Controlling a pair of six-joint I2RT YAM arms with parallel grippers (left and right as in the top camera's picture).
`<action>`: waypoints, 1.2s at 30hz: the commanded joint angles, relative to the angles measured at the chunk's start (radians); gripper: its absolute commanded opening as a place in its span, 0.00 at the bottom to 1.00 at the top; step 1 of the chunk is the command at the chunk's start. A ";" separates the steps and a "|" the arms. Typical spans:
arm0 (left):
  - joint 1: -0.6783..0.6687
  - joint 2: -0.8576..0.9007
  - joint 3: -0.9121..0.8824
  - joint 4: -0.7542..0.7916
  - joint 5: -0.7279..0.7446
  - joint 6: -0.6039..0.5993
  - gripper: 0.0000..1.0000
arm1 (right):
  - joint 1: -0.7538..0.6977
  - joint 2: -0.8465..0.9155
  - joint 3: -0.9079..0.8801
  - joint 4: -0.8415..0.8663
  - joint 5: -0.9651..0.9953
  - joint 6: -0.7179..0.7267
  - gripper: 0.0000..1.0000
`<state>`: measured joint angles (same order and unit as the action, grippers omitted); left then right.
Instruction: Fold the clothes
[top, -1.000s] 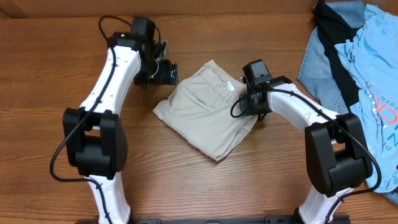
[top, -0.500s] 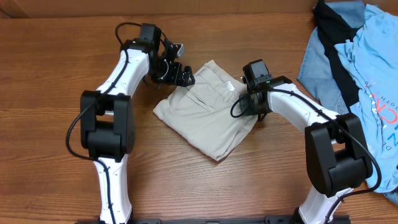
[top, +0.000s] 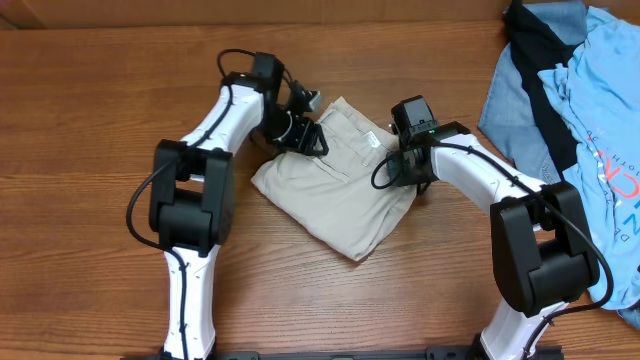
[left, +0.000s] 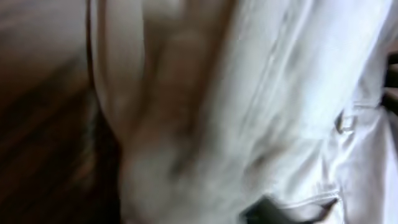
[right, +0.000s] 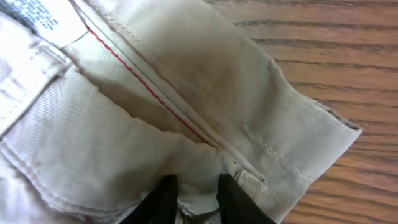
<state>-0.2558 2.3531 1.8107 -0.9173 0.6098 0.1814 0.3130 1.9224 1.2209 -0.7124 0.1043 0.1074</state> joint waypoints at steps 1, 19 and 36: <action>-0.019 0.048 -0.006 -0.013 -0.048 0.026 0.06 | -0.014 0.026 -0.024 -0.016 0.037 -0.003 0.26; 0.391 -0.225 -0.005 -0.182 -0.706 -0.181 0.04 | -0.055 -0.370 0.220 -0.176 0.061 0.075 0.45; 0.854 -0.220 -0.005 0.067 -0.681 -0.178 0.09 | -0.092 -0.380 0.220 -0.229 0.060 0.076 0.45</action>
<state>0.5785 2.1578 1.8050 -0.8993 -0.1062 0.0200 0.2230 1.5452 1.4376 -0.9432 0.1574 0.1822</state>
